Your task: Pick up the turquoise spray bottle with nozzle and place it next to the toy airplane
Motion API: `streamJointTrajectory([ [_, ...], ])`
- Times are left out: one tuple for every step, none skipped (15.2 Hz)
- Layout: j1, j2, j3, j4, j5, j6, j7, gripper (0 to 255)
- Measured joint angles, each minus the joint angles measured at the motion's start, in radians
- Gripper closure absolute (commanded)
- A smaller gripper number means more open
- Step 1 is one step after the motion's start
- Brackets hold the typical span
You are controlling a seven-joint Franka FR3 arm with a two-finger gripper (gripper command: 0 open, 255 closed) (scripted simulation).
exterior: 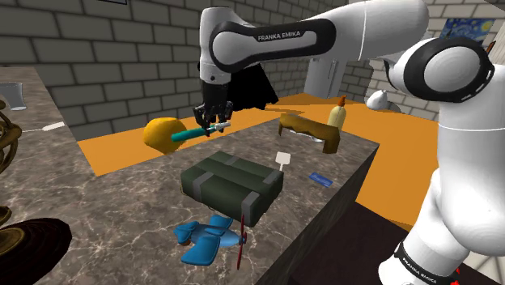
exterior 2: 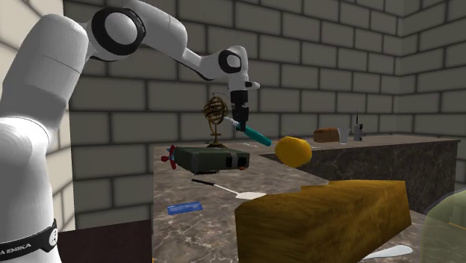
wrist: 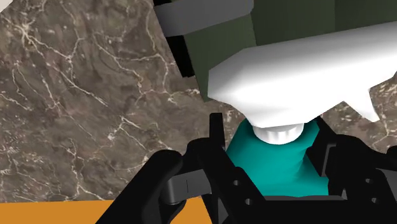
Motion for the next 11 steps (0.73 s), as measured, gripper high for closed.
streamJointTrajectory([
  [0.015,0.043,0.003,0.071,-0.008,-0.029,0.013,255],
  [0.031,0.088,0.005,0.143,-0.016,-0.058,0.028,255],
  [0.044,0.114,0.007,0.173,-0.021,-0.062,0.040,255],
  [0.048,0.125,0.007,0.178,-0.023,-0.056,0.045,255],
  [0.048,0.130,0.007,0.174,-0.024,-0.047,0.046,255],
  [0.049,0.130,0.007,0.160,-0.024,-0.033,0.048,255],
  [0.049,0.133,0.007,0.152,-0.025,-0.023,0.050,255],
  [0.048,0.132,0.007,0.137,-0.025,-0.009,0.050,255],
  [0.048,0.135,0.006,0.128,-0.025,0.003,0.051,255],
  [0.047,0.136,0.006,0.117,-0.026,0.015,0.052,255],
  [0.047,0.139,0.006,0.109,-0.027,0.026,0.053,255],
])
